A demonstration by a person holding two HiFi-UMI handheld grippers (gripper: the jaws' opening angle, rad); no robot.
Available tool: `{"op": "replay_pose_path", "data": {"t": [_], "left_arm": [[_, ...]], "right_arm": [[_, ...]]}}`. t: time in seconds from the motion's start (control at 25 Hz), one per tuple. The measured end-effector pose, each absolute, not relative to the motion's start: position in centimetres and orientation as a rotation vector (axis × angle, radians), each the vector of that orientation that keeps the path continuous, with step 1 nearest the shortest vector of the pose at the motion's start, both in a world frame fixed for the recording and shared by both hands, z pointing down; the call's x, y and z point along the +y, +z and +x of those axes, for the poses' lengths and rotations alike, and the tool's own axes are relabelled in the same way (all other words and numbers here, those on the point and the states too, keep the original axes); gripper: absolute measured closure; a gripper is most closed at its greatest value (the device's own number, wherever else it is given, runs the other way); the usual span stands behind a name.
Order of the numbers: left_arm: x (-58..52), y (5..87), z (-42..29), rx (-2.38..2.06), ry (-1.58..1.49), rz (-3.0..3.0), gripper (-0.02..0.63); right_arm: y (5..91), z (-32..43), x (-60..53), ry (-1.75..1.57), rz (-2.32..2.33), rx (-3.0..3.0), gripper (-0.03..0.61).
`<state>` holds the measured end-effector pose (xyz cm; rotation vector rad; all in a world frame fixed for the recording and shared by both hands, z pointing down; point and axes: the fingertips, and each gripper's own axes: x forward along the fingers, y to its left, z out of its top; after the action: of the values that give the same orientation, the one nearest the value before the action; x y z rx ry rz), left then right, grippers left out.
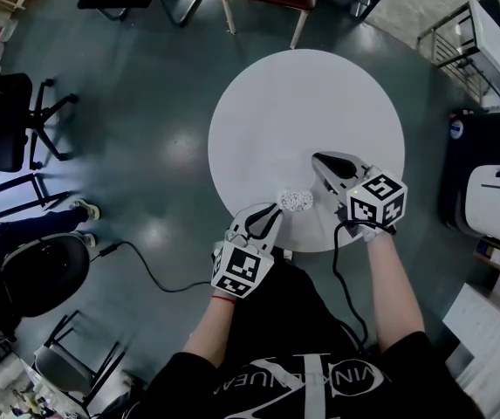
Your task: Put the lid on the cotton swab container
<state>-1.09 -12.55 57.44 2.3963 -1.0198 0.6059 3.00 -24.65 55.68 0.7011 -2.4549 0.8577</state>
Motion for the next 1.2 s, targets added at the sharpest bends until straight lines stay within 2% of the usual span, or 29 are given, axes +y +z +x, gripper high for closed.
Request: {"op": "replay_pose_path", "data": {"t": [0.4, 0.48, 0.52, 0.76, 1.2], "left_arm": [[-12.8, 57.5, -1.6, -1.032, 0.607, 2.393, 0.591], [-12.8, 57.6, -1.6, -1.032, 0.613, 2.390, 0.591], [-12.8, 57.6, -1.5, -1.032, 0.615, 2.388, 0.591], [-12.8, 57.5, -1.3, -1.044, 0.616, 2.389, 0.591], [-12.7, 57.5, -1.3, -1.065, 0.628, 2.370, 0.591]], "right_arm": [[54.0, 2.5, -24.9, 1.005, 0.654, -2.538, 0.573], [53.5, 2.1, -24.7, 1.107, 0.600, -2.564, 0.485], [53.5, 2.0, -24.5, 1.138, 0.572, -2.564, 0.463], [54.8, 1.5, -22.7, 1.186, 0.455, -2.494, 0.453], [51.7, 1.3, -21.4, 1.134, 0.372, -2.621, 0.454]]}}
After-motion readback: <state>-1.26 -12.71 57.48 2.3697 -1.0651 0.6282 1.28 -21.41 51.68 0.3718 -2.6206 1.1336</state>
